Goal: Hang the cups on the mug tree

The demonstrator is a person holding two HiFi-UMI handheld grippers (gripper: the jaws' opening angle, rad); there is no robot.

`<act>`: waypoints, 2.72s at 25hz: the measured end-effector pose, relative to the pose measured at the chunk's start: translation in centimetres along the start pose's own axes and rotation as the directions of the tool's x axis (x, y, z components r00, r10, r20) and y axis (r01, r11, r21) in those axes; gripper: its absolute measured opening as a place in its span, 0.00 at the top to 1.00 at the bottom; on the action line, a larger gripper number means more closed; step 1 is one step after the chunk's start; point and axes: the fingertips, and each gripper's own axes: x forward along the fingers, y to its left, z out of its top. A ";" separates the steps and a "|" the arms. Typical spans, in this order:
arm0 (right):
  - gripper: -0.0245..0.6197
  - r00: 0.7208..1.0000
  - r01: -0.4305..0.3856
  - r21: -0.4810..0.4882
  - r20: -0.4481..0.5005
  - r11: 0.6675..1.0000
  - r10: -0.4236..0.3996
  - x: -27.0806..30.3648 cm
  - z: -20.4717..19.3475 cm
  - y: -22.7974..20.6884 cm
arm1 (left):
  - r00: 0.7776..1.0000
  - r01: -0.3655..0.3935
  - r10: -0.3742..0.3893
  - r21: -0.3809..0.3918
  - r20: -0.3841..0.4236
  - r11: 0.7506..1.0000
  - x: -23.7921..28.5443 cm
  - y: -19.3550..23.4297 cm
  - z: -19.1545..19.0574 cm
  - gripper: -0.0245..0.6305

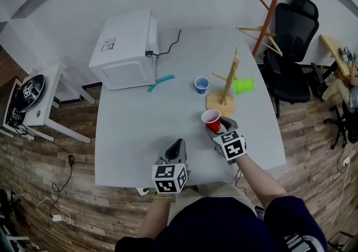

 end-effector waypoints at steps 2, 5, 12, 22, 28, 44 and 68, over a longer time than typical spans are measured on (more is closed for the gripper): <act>0.56 1.000 0.008 0.008 -0.006 1.000 -0.008 -0.2 -0.3 -0.8 | 1.000 0.006 -0.006 0.002 -0.002 1.000 0.5 -0.4 0.1 0.93; 0.56 1.000 0.019 0.019 -0.012 1.000 -0.019 -0.5 -0.7 -1.9 | 1.000 0.014 -0.014 0.006 -0.003 1.000 1.2 -1.0 0.2 0.93; 0.56 0.999 0.036 0.034 -0.021 0.999 -0.036 -0.8 -1.4 -3.9 | 1.000 0.025 -0.025 0.015 -0.005 1.000 2.6 -1.9 0.7 0.93; 0.56 0.999 0.049 0.055 -0.019 0.997 -0.048 -1.2 -1.7 -5.7 | 0.999 0.039 -0.039 0.027 -0.005 0.999 4.1 -3.0 1.1 0.93; 0.56 0.999 0.051 0.063 -0.015 0.997 -0.050 -1.4 -1.7 -6.4 | 0.999 0.044 -0.044 0.032 -0.008 0.999 4.5 -3.5 1.1 0.93; 0.56 0.999 0.034 0.086 -0.020 0.996 -0.032 -1.0 -0.3 -7.2 | 0.999 0.045 -0.044 0.032 -0.015 0.998 4.9 -3.5 0.9 0.93; 0.56 0.996 0.079 0.035 -0.038 0.996 -0.077 0.7 2.9 -8.2 | 0.999 0.044 -0.044 0.034 -0.015 0.998 5.1 -3.5 1.3 0.93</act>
